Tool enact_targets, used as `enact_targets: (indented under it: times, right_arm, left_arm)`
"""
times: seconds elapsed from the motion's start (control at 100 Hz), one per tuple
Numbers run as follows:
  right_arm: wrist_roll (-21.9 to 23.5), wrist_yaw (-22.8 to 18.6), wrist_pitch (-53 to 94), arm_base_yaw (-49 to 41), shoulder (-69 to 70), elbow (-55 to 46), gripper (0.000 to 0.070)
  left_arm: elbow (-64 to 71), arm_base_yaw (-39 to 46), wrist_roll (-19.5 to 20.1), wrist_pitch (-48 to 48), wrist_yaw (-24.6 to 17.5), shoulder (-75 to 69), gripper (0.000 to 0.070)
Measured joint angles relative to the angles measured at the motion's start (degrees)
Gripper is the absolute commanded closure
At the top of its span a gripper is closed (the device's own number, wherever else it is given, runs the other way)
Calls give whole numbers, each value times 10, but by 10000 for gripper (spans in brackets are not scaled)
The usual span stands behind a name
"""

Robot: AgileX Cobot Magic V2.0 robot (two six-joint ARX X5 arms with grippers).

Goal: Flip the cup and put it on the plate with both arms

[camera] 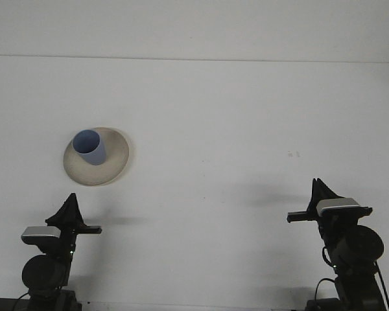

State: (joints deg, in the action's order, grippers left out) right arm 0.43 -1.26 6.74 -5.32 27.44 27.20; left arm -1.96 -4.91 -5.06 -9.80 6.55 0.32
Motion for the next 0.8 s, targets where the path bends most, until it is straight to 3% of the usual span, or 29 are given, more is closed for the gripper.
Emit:
enact_targets:
  times: [0.33, 0.8]
  right_arm:
    - [0, 0, -1, 0, -52, -12, 656]
    - [0, 0, -2, 21, -238, -100, 656]
  left_arm:
    - [0, 0, 0, 0, 0, 0, 689]
    - [0, 0, 0, 0, 0, 0, 689]
